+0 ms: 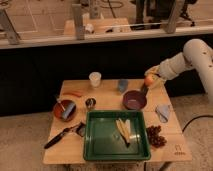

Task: Place apple in paper cup

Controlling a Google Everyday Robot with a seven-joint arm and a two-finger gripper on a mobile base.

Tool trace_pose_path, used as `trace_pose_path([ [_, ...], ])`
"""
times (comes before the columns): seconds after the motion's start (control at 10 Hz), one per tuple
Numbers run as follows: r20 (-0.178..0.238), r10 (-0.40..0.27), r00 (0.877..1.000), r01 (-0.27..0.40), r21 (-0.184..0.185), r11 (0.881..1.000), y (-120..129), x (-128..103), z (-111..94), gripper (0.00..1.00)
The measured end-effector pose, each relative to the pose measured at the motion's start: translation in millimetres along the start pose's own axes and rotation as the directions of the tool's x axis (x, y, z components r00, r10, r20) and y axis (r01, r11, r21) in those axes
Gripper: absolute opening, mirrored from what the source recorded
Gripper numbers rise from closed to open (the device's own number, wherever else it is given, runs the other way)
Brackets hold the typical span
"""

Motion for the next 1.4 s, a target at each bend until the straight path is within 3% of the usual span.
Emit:
trace_pose_path([
  [0.3,0.06,-0.107,0.992,0.107,-0.001,0.994,-21.5,-74.0,27.6,0.0],
  [0.5,0.09,-0.178,0.98,0.179,-0.006,0.984,-46.1,-124.7,46.9,0.0],
  [0.8,0.109,-0.265,0.958,0.269,-0.027,0.963,-91.5,-181.3,73.5,0.0],
  [1.1,0.133,-0.284,0.95,0.293,-0.051,0.955,-102.7,-202.4,99.8,0.0],
  [1.4,0.129,-0.272,0.953,0.28,-0.046,0.959,-92.2,-192.6,119.5,0.0],
])
